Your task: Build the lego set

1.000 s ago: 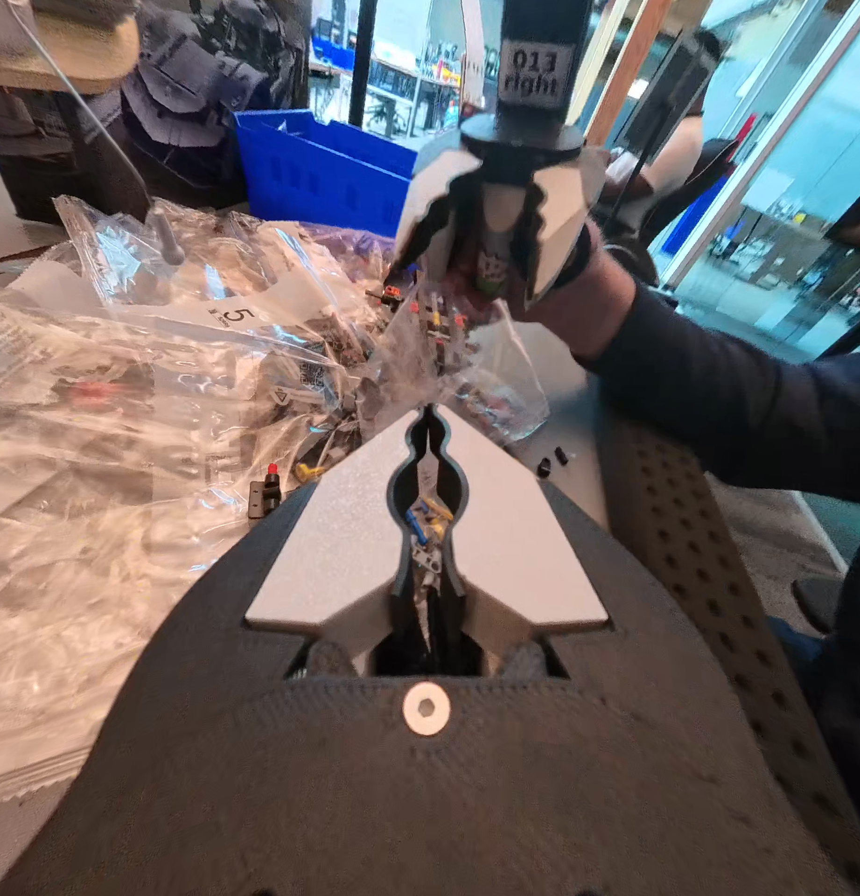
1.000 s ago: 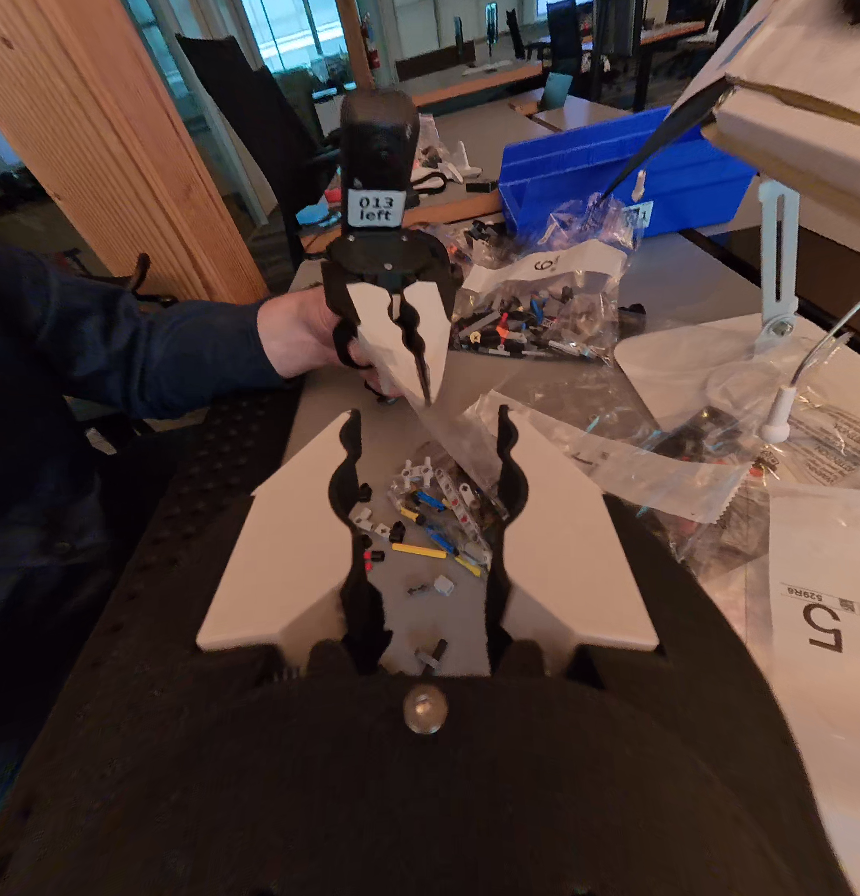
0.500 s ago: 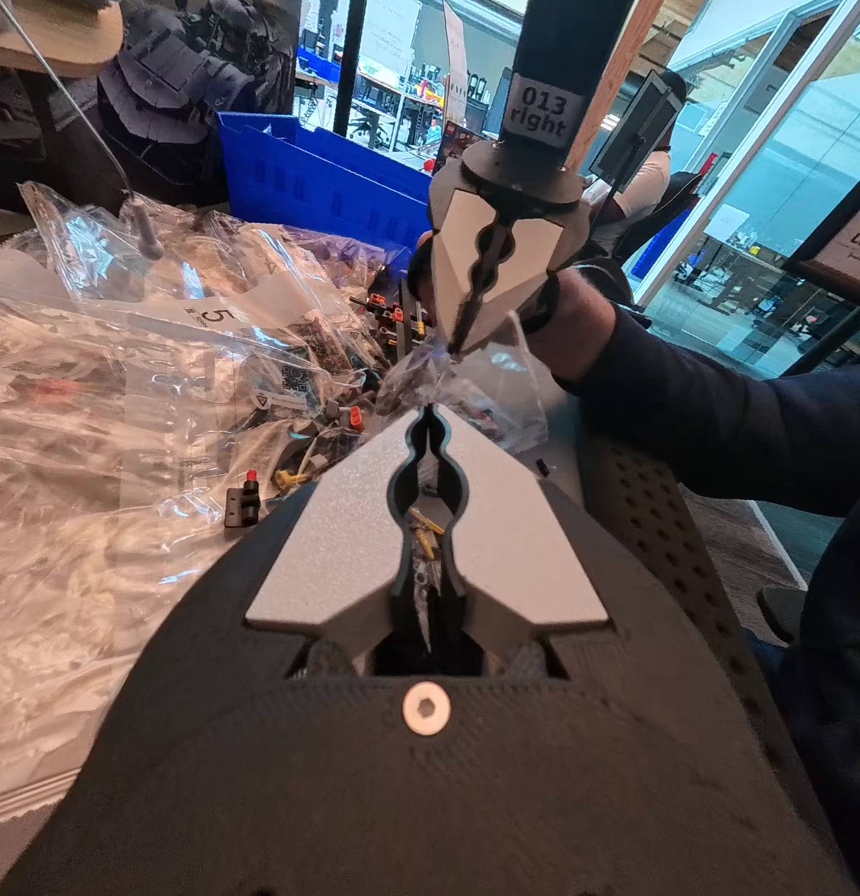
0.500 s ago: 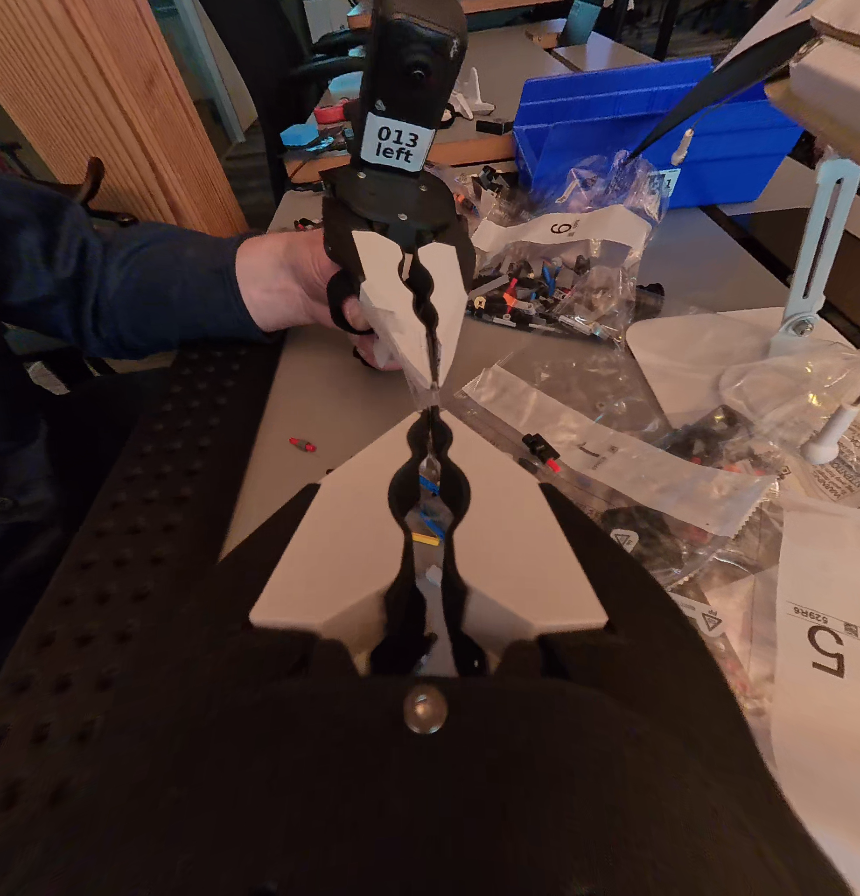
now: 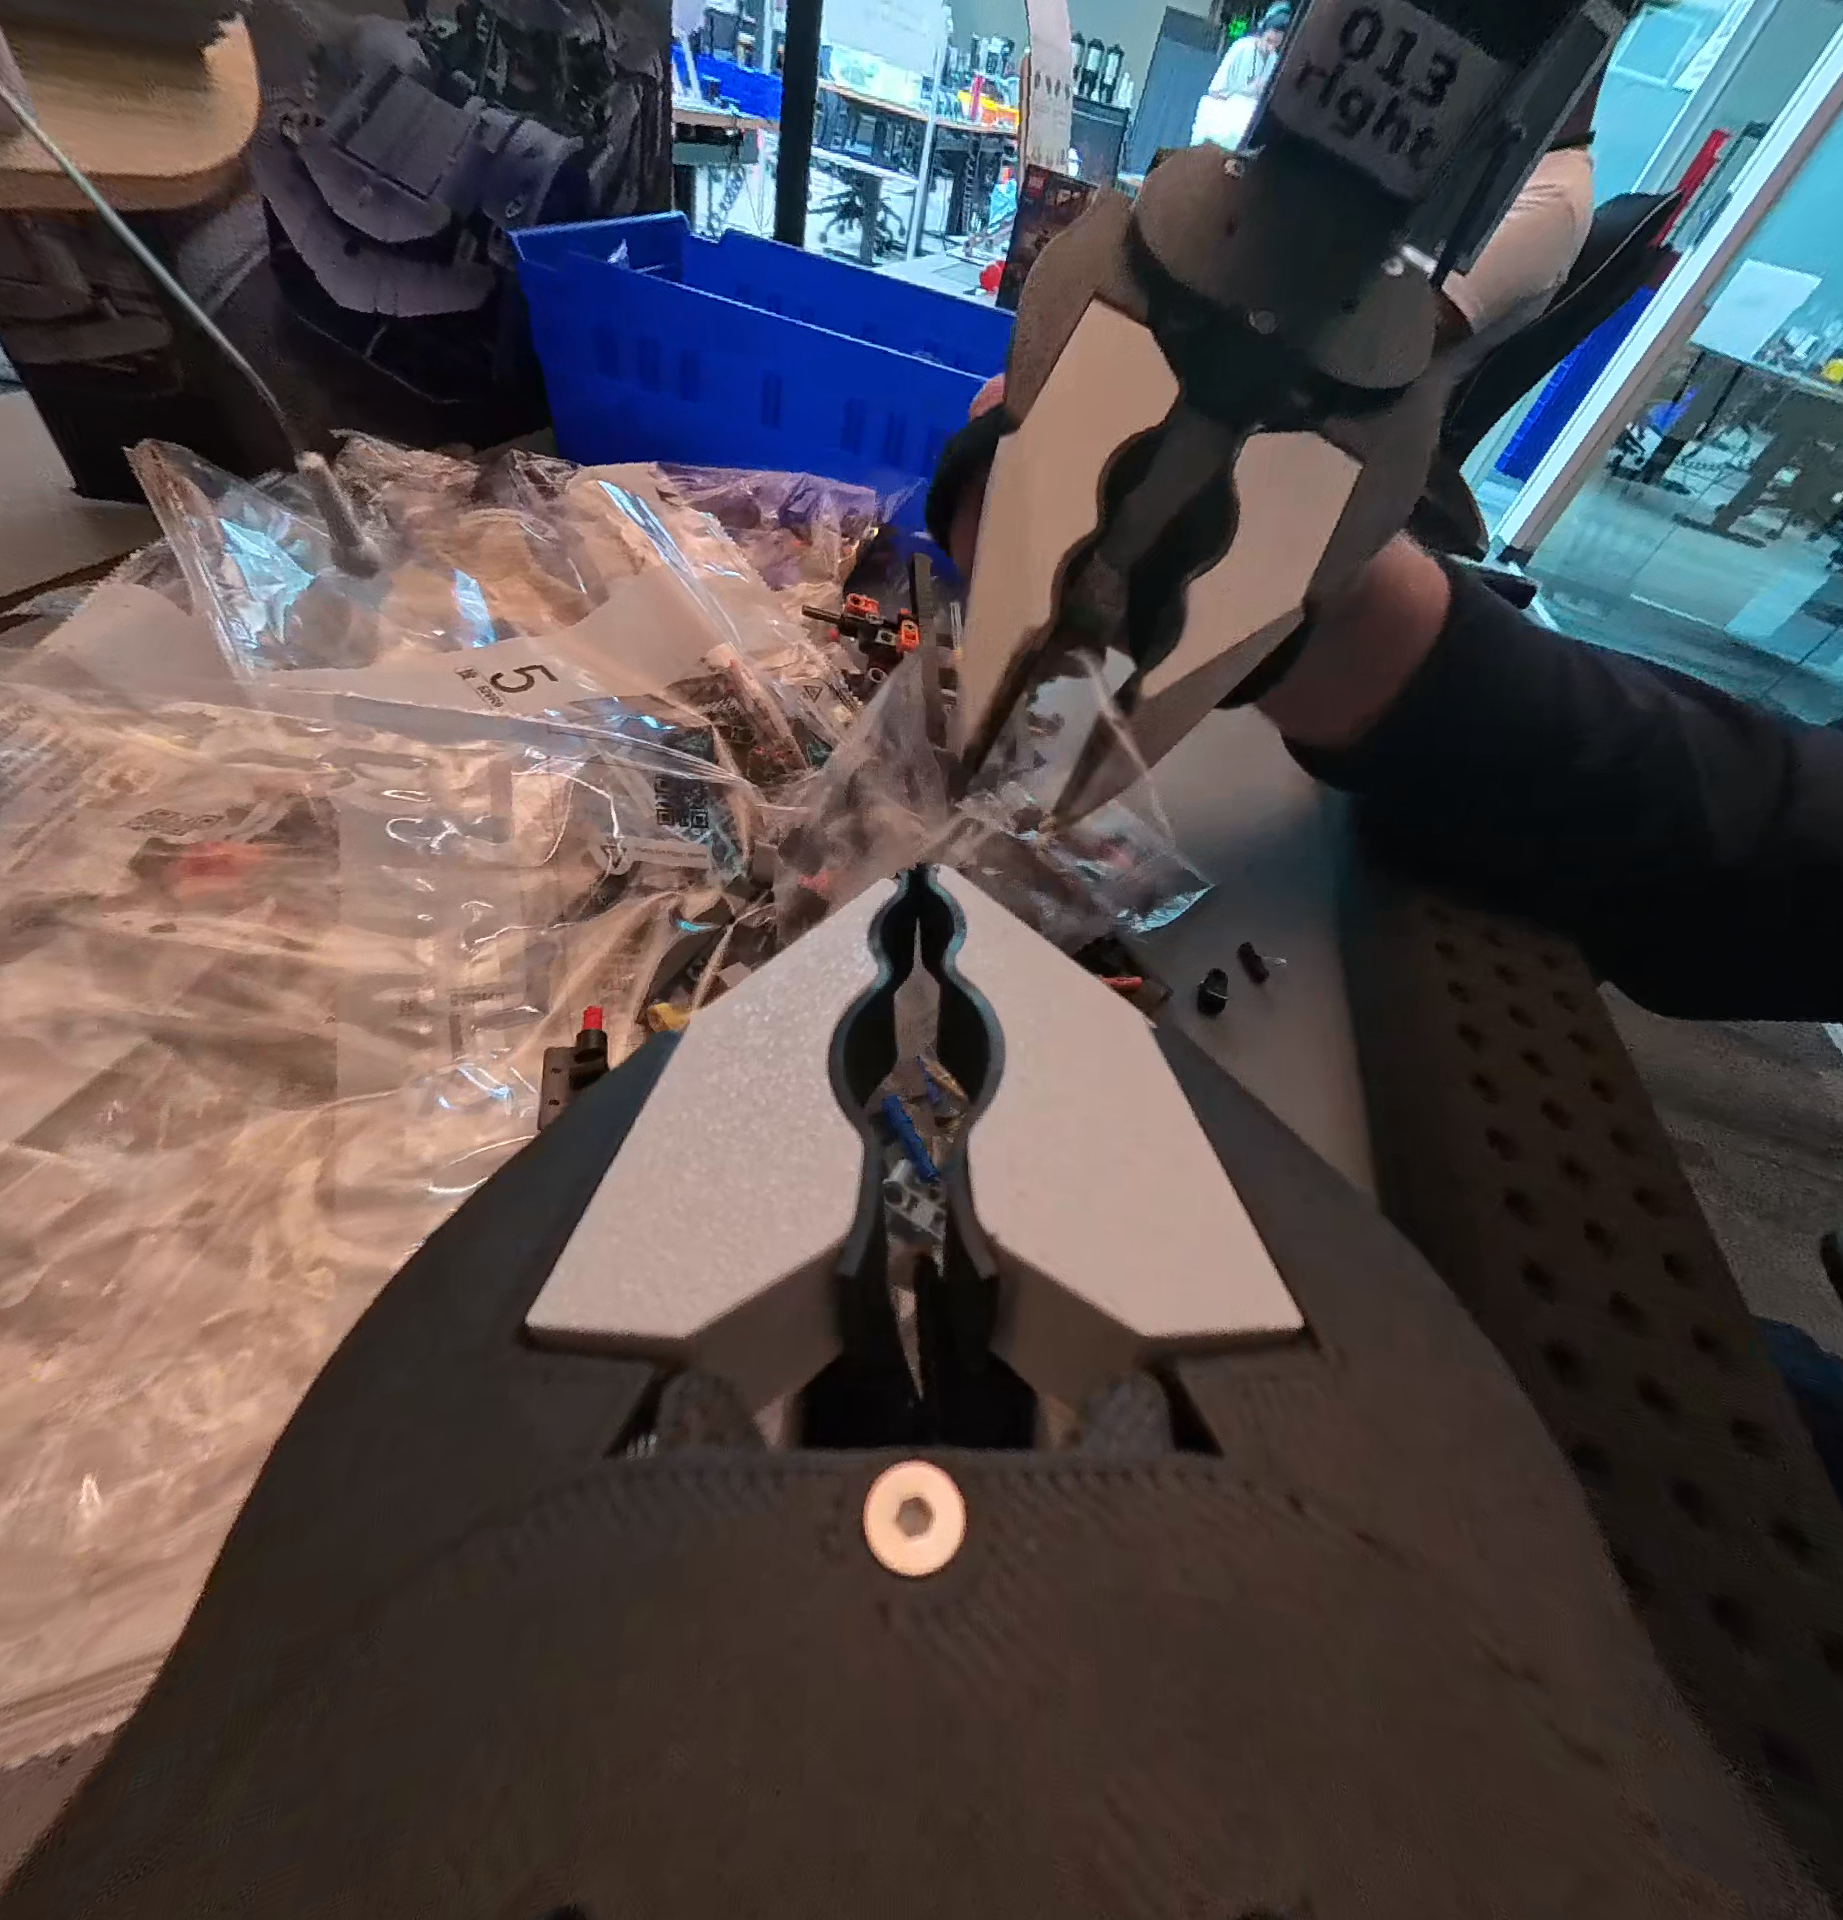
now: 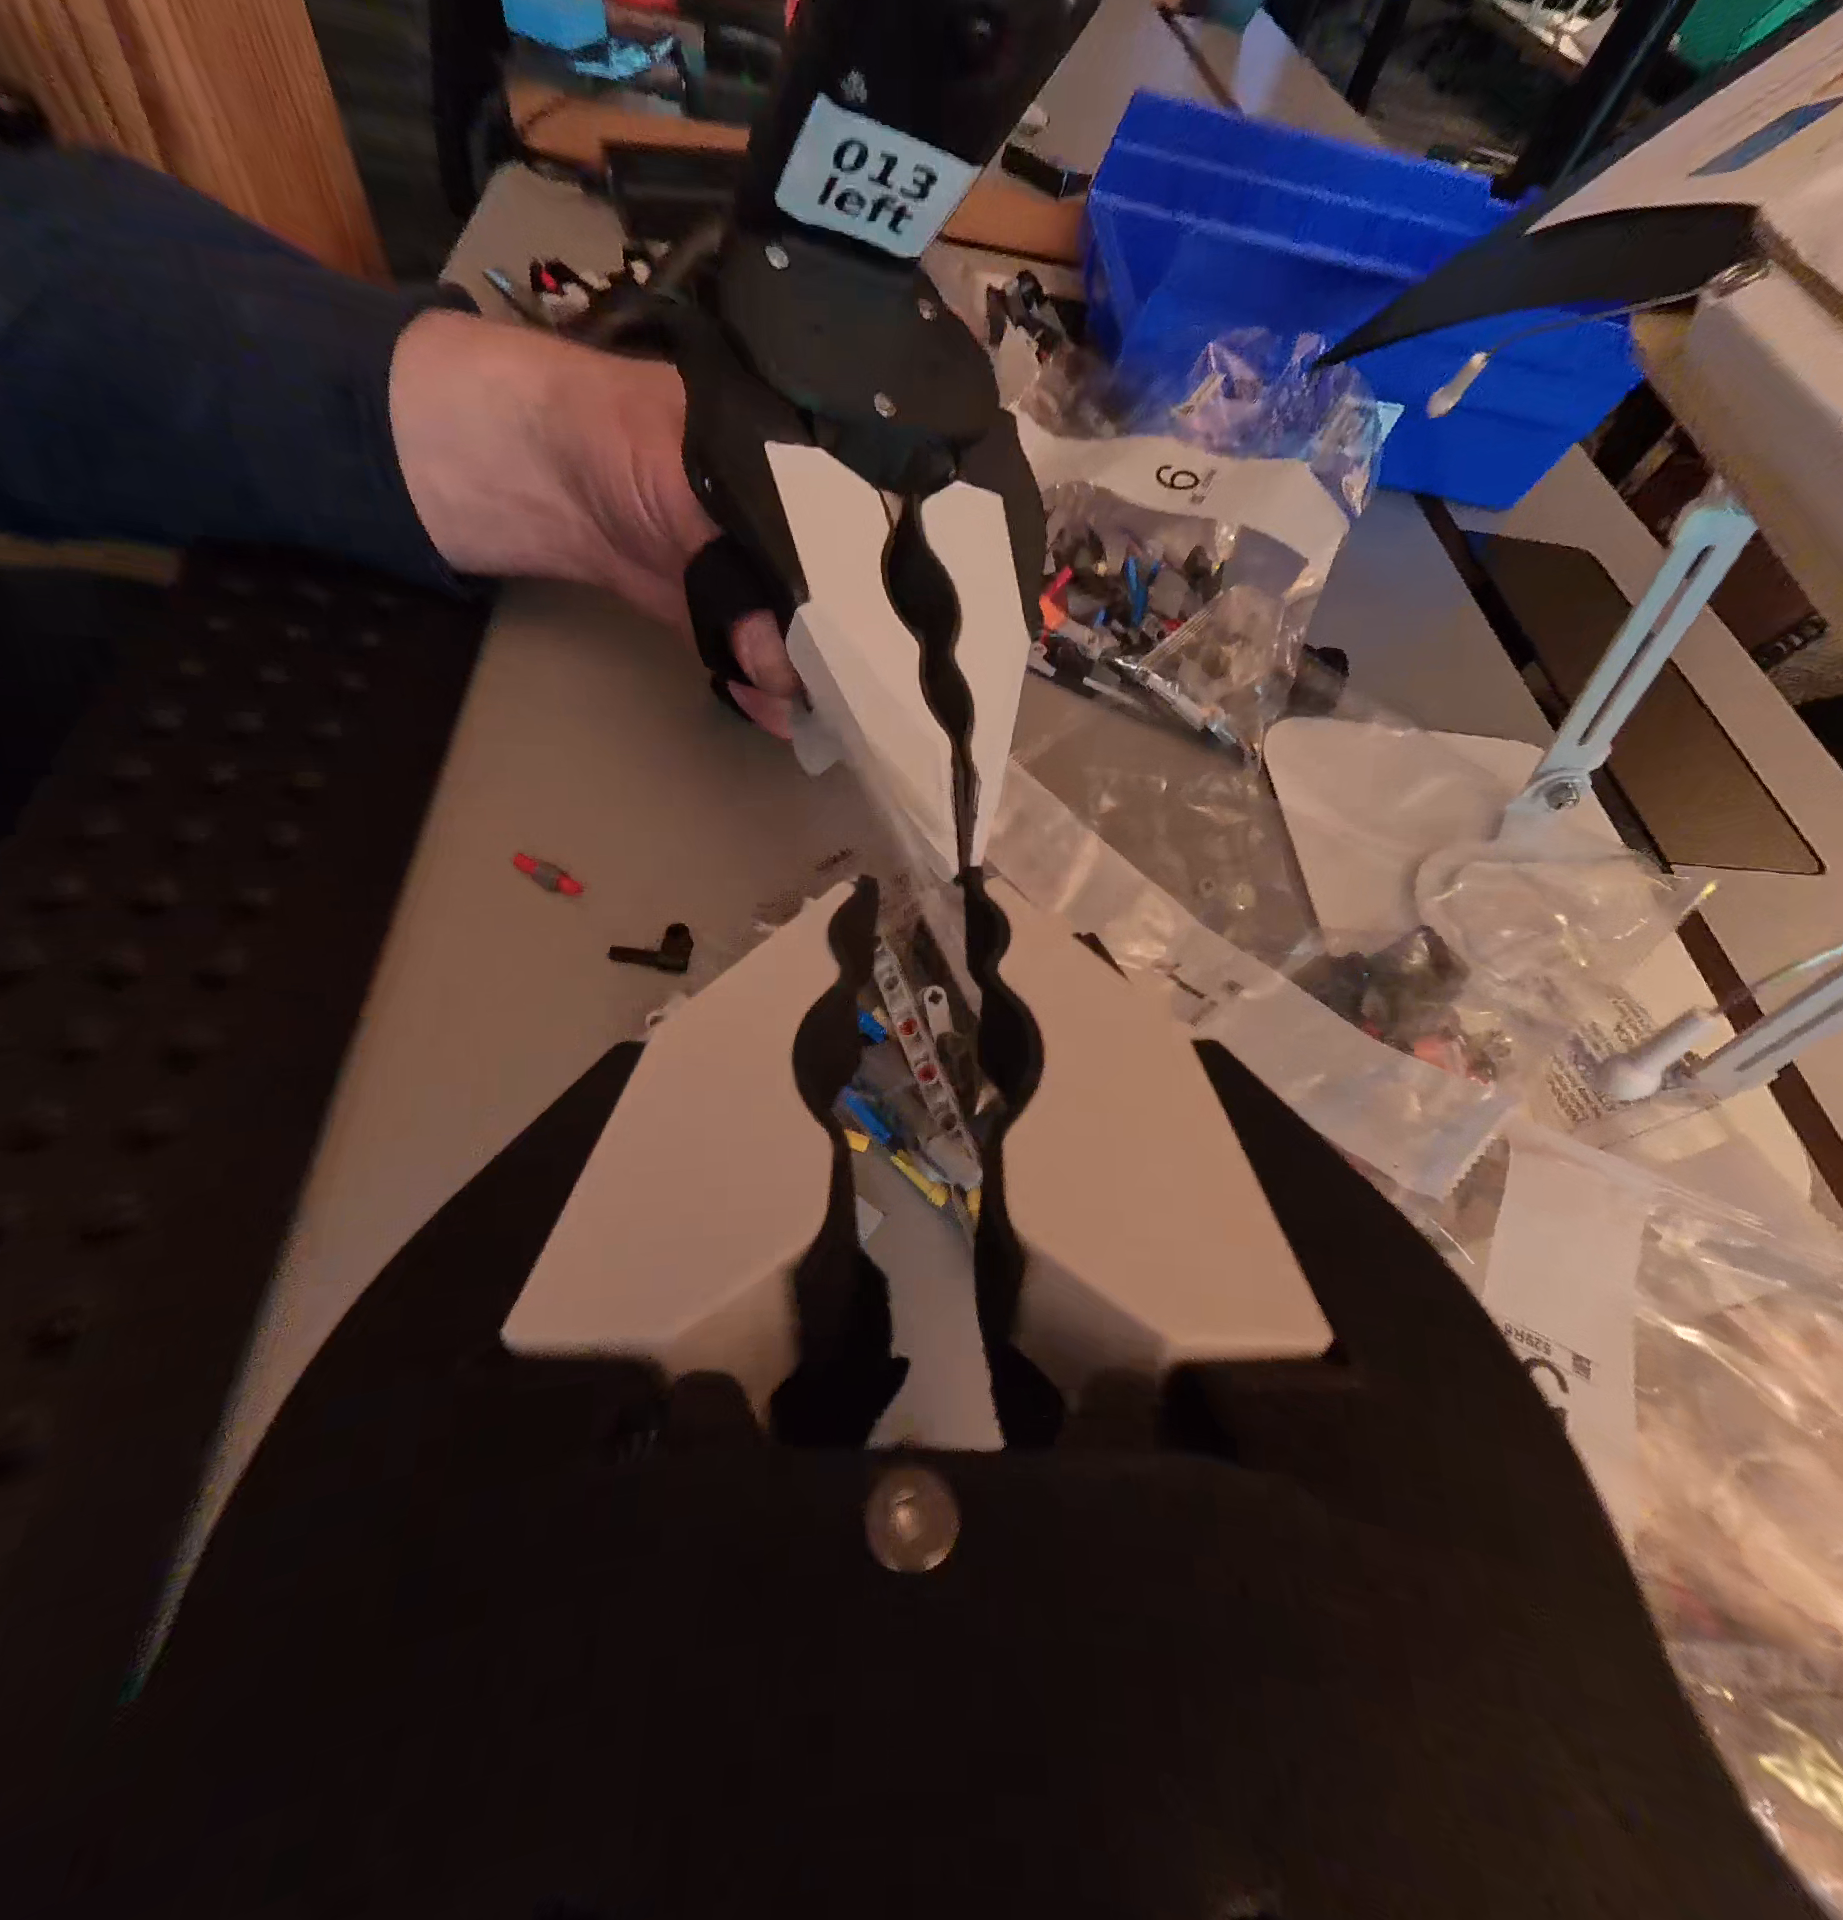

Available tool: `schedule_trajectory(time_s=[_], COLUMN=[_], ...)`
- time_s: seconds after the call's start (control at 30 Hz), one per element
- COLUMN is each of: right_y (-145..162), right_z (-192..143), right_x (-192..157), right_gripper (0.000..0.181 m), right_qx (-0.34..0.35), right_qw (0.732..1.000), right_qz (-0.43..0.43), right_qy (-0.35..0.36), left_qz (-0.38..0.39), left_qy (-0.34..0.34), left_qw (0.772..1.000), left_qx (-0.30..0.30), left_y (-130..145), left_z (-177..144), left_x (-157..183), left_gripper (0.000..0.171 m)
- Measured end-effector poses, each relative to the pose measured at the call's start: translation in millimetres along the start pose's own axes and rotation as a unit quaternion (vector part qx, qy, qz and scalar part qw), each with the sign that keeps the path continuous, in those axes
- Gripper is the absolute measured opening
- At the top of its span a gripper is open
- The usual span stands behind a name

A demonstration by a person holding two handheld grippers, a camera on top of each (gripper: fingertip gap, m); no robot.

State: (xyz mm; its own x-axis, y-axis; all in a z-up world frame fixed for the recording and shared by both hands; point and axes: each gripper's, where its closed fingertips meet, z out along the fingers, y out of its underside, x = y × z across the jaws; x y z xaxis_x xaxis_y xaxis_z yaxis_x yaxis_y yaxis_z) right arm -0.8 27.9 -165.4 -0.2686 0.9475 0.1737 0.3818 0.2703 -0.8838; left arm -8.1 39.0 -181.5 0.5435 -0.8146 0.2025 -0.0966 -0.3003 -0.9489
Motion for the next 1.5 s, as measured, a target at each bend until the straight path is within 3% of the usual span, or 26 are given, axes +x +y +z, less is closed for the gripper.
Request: schedule_trajectory(time_s=[0.07,0.43,0.9,1.33,1.5], right_y=[2.8,23.4,34.6,22.6,31.0], right_z=[3.4,11.6,12.6,3.5,9.4], right_x=[-4.2,-16.6,-12.9,-5.6,-2.2], right_gripper=[0.0,0.0,0.0,0.018,0.021], right_qx=[-0.011,-0.083,-0.106,-0.072,-0.1], right_qw=[1.0,0.994,0.993,0.997,0.994], right_qz=[-0.015,-0.065,-0.036,-0.021,-0.04], right_qy=[-0.005,-0.018,-0.02,-0.007,0.012], left_qz=[0.007,0.02,0.057,0.109,0.102], left_qy=[-0.006,-0.045,-0.073,-0.091,-0.076], left_qw=[1.0,0.999,0.996,0.99,0.992], left_qx=[-0.006,0.009,-0.006,-0.012,-0.011], left_y=[2.0,-4.4,-1.0,-1.7,-1.1], left_z=[1.5,-2.6,1.1,1.9,3.5], left_x=[-0.8,-10.7,-13.4,-12.4,-8.2], left_gripper=[0.0,0.0,0.0,0.0,0.0])
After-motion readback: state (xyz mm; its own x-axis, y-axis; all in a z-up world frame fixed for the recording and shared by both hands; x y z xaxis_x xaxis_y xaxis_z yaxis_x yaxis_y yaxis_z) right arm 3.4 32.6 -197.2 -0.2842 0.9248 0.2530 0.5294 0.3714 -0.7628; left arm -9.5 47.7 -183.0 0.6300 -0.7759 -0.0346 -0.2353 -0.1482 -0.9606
